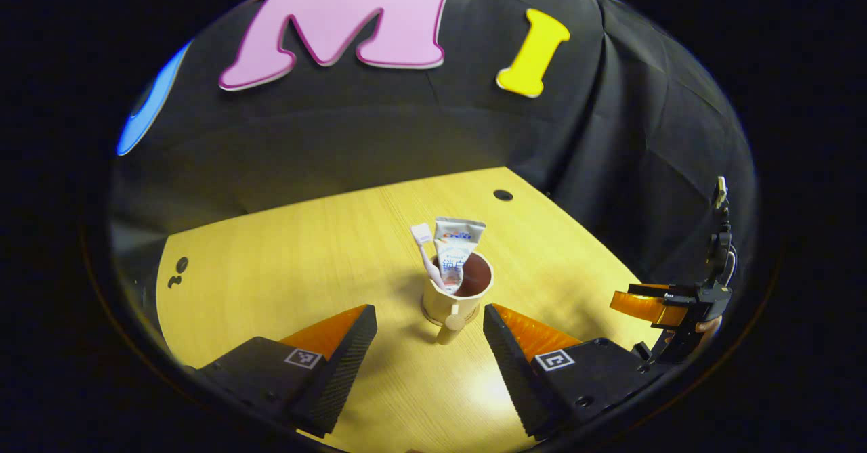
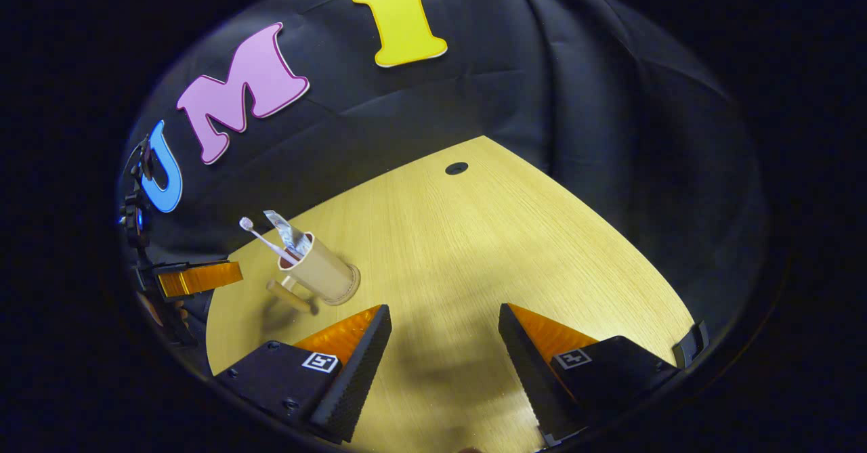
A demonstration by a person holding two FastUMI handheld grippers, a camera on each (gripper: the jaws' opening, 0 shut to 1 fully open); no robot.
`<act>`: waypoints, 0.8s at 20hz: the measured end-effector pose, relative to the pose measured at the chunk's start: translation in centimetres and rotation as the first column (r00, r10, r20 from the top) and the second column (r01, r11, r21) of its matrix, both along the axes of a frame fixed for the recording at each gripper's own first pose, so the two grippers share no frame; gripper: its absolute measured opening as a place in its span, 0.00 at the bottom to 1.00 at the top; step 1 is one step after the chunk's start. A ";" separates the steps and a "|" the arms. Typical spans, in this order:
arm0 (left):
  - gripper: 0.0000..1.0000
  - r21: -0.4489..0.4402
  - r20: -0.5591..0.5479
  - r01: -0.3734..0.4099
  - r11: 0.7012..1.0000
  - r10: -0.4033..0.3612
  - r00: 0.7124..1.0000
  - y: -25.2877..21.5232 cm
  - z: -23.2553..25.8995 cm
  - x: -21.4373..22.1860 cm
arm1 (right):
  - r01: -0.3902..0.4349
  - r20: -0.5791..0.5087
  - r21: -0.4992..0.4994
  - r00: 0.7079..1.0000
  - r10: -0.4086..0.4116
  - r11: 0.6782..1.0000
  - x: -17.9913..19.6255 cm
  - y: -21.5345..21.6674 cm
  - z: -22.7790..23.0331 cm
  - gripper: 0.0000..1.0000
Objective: Put the toothbrush and toothpaste on the desktop into the cup, then pick up the cup and place it on the coaster on the desktop.
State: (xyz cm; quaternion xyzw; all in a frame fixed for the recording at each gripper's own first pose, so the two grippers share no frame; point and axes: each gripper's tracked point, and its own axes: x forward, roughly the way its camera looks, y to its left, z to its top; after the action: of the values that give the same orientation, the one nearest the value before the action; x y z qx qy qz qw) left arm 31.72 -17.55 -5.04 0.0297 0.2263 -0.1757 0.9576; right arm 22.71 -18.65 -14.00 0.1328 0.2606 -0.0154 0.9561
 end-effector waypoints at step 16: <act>0.98 -0.198 0.318 -0.147 0.969 0.205 0.926 10.0 2.2 -23.8 | -0.231 0.241 -0.175 0.932 0.269 0.957 -14.7 13.1 11.6 0.98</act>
State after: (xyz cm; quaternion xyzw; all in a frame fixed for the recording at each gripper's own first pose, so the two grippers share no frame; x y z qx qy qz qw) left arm 7.92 -7.56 -2.79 -0.0432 0.0457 -0.0998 0.9930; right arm 7.97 -5.56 -2.42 0.0301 0.1448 0.1058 0.9833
